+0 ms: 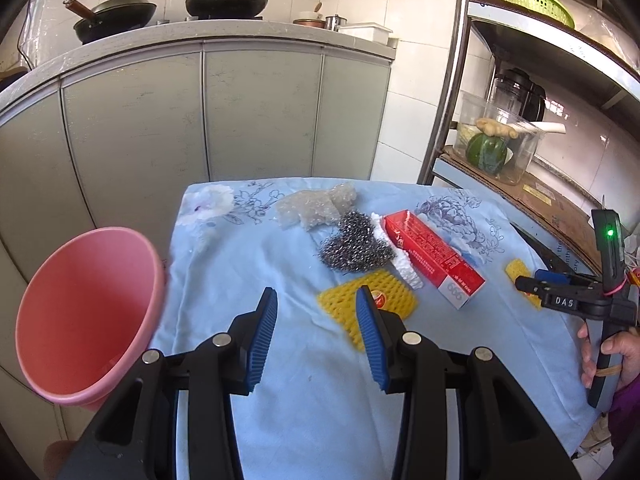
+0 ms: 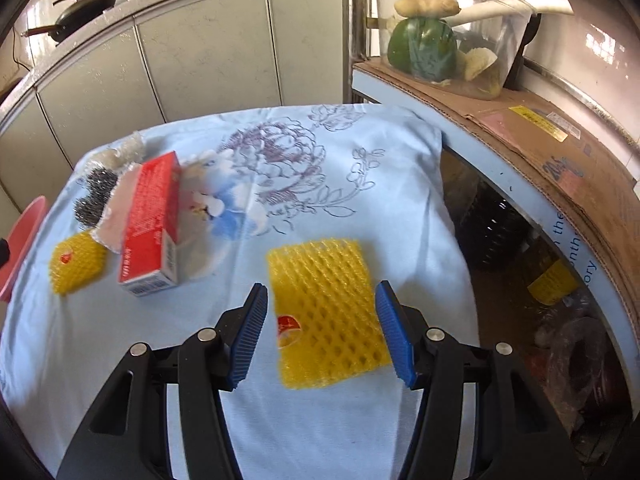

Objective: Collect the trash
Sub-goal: 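Grasp the steel wool scrubber with the left gripper while the right gripper grasps the yellow foam net, then lift both items and carry them over the pink bin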

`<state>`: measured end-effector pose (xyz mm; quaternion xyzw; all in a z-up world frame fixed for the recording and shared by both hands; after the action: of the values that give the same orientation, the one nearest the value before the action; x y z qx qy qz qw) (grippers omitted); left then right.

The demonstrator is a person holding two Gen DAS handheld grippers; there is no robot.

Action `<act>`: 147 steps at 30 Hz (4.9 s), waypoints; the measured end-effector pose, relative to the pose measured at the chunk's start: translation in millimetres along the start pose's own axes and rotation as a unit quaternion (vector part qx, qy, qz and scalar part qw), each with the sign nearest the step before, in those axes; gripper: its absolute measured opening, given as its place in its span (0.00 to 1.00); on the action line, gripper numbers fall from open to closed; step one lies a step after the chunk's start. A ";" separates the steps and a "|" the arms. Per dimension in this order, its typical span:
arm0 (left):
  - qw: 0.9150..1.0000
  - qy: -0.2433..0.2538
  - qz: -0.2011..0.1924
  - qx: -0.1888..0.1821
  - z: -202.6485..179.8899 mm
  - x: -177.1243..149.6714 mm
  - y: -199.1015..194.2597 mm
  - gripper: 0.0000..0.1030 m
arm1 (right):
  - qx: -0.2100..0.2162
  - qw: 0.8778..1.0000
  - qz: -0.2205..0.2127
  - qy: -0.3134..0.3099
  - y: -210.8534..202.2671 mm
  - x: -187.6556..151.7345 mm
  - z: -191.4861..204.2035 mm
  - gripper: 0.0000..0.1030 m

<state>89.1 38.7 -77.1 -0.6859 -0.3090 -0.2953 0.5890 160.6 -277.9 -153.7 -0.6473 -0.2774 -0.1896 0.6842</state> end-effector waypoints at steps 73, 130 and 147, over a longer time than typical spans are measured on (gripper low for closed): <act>0.996 -0.028 -0.074 -0.047 -16.8 27.5 -38.3 0.15 | 0.013 0.996 -0.083 -0.010 -31.9 18.6 14.7 0.12; 0.978 -0.125 -0.157 0.055 138.1 0.6 -127.7 0.15 | 0.267 0.929 -0.150 -0.209 -116.1 44.8 365.8 0.12; 0.972 -0.139 -0.138 0.130 225.6 -9.9 -116.0 0.15 | 0.322 0.913 -0.097 -0.232 -84.7 37.0 463.4 0.12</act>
<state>2.6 274.8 -41.9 -0.5885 -0.5153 -0.2324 0.5780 74.6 177.4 -60.7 -0.3873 -0.5357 0.0004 0.7503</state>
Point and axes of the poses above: each gripper's, at about its wrist camera, not at the fingertips, and y roughly the way its jaws point, z to its left, x to its top, the point moved 9 cm from there along y, roughly the way its jaws point, and after that the axes turned 2 degrees about -y, right-handed, at the moved point
